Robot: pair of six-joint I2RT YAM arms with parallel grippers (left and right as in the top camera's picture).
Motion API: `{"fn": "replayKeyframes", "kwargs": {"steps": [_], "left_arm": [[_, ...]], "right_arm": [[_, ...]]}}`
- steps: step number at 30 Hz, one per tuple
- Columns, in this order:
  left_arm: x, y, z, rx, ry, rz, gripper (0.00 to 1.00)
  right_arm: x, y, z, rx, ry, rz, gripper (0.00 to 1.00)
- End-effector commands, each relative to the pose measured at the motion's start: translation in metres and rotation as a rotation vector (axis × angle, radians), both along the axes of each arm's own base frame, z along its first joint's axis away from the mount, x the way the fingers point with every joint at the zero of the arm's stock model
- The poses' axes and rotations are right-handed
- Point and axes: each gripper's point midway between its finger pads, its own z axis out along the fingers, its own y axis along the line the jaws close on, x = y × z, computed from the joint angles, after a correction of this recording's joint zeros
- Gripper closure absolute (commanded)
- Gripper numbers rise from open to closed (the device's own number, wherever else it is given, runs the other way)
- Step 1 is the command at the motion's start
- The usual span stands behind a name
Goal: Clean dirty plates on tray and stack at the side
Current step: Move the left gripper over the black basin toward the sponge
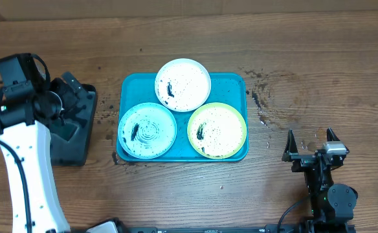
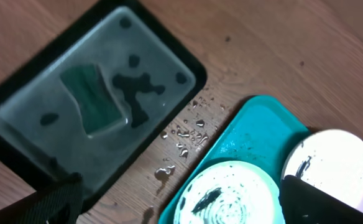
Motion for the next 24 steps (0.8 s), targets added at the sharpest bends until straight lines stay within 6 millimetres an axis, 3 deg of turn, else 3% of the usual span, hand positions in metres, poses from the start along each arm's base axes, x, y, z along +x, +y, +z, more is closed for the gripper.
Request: {"fn": "replayKeyframes", "kwargs": {"steps": [1, 8, 15, 21, 24], "left_arm": [[-0.007, 0.030, -0.008, -0.079, 0.007, 0.260, 0.00], [-0.015, 0.079, -0.052, -0.161, 0.095, 0.413, 0.00], [-0.006, 0.074, -0.101, -0.268, 0.205, 0.399, 0.00], [0.006, 0.082, -0.140, -0.283, 0.248, 0.403, 0.00], [0.009, 0.086, -0.157, -0.282, 0.272, 0.408, 0.13]], "right_arm": [[0.000, -0.001, -0.002, -0.004, -0.003, -0.005, 0.00], [0.000, -0.001, -0.002, -0.004, -0.003, -0.005, 0.00], [0.000, -0.001, -0.002, -0.004, -0.003, -0.005, 0.00], [0.000, -0.001, -0.002, -0.004, -0.003, -0.005, 0.00], [0.000, -0.001, -0.002, -0.004, -0.003, -0.005, 0.00]]}}
